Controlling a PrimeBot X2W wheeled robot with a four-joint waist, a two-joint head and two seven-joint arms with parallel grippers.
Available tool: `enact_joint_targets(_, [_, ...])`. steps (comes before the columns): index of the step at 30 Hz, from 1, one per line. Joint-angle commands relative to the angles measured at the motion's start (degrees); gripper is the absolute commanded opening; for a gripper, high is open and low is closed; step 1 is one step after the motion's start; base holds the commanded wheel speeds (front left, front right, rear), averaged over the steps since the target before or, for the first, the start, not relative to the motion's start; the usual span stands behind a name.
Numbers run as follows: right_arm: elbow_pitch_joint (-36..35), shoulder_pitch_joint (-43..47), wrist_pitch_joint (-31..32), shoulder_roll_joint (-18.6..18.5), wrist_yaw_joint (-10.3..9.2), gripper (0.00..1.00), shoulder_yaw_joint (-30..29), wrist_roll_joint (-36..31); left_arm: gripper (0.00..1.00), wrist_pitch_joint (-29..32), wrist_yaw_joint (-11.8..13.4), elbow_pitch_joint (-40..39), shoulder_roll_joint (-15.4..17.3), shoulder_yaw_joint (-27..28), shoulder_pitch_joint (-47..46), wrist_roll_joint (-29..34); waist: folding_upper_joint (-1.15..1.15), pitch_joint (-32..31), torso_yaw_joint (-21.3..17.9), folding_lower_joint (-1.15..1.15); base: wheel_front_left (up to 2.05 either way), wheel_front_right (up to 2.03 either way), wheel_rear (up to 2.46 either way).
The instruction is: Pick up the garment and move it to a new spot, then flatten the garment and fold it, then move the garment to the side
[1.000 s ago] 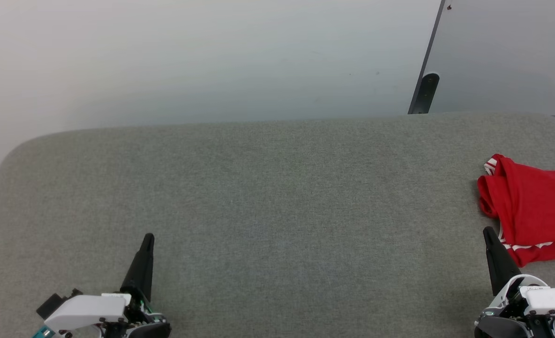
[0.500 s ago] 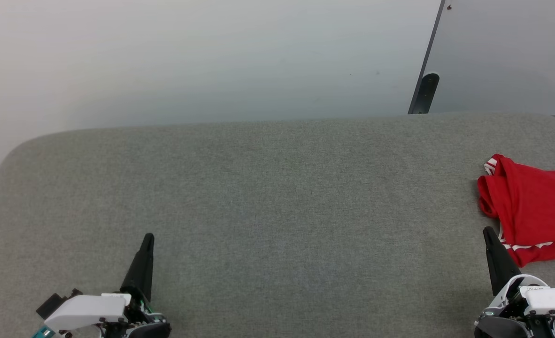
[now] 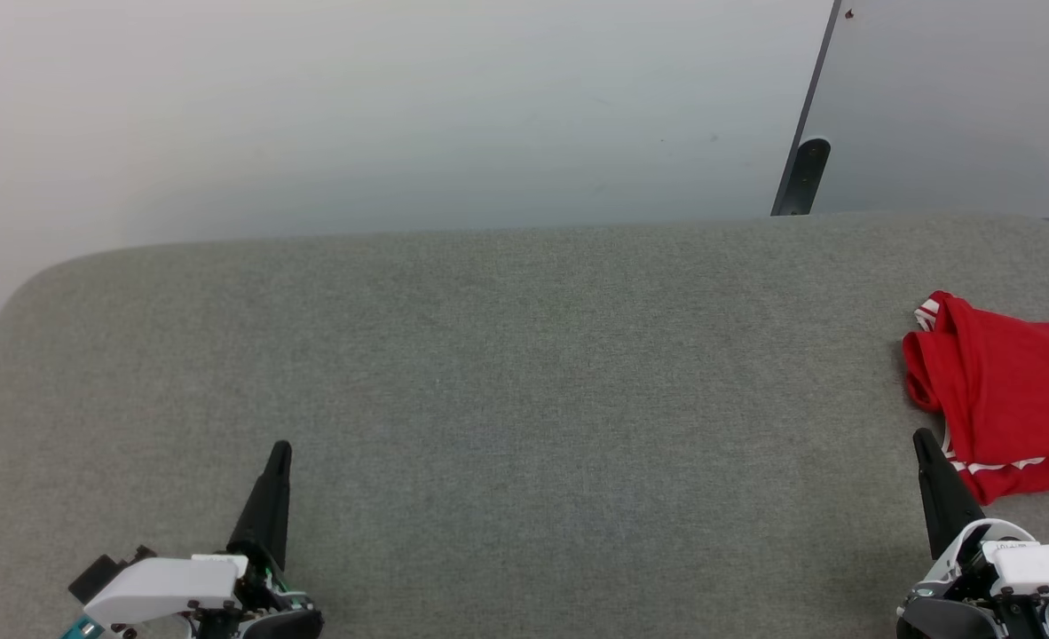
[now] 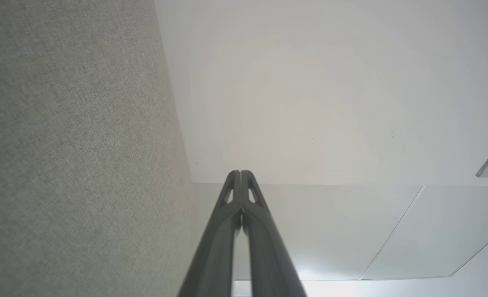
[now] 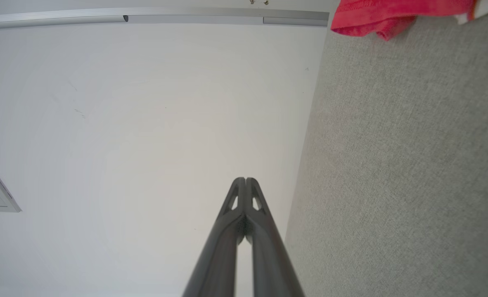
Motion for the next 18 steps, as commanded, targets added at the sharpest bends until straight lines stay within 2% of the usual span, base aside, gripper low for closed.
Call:
enact_joint_targets(1, [0.05,-0.13,0.12,0.22,0.02,0.0,0.23,0.25,0.0,0.15,-0.18,-0.07,0.03,0.16,-0.52,-0.19,0.0,0.0,0.0,0.0,0.0,0.0,0.0])
enact_joint_targets(18, [0.05,-0.13,0.13,0.22,0.02,0.0,0.23,0.25,0.0,0.15,-0.19,-0.07,0.03,0.15,-0.52,-0.19,0.0,0.0,0.0,0.0,0.0,0.0,0.0])
